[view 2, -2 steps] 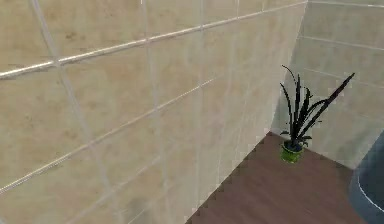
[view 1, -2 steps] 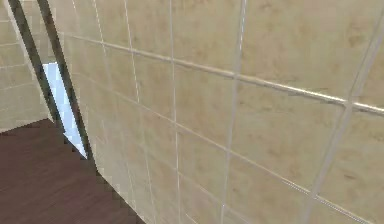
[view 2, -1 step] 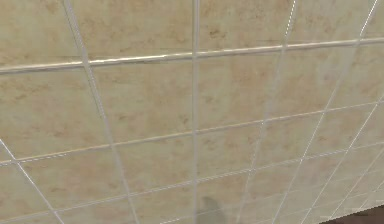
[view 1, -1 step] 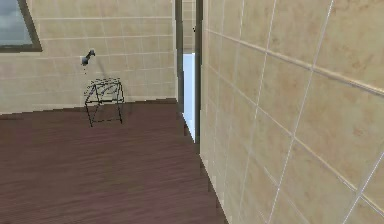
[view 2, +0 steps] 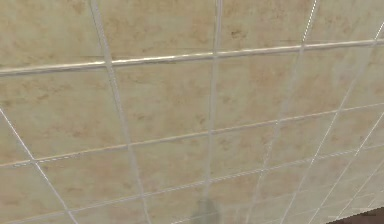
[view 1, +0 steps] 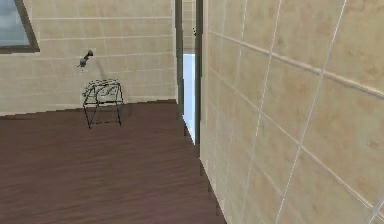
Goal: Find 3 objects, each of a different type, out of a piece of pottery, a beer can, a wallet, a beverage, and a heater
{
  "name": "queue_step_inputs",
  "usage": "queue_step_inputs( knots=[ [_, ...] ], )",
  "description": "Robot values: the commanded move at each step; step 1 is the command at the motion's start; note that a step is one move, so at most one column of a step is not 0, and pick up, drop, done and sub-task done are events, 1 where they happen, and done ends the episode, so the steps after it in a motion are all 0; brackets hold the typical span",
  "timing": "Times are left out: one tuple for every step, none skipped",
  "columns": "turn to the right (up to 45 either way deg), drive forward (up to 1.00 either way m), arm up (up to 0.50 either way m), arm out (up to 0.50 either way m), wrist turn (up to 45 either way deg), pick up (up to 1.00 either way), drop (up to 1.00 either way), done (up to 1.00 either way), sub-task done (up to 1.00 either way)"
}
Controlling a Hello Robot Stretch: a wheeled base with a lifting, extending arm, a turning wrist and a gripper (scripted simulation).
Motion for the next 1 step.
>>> queue_step_inputs(
  knots=[
    [-12.0,0.0,0.0,0.0,0.0,0.0,0.0,0.0,0.0]
  ],
)
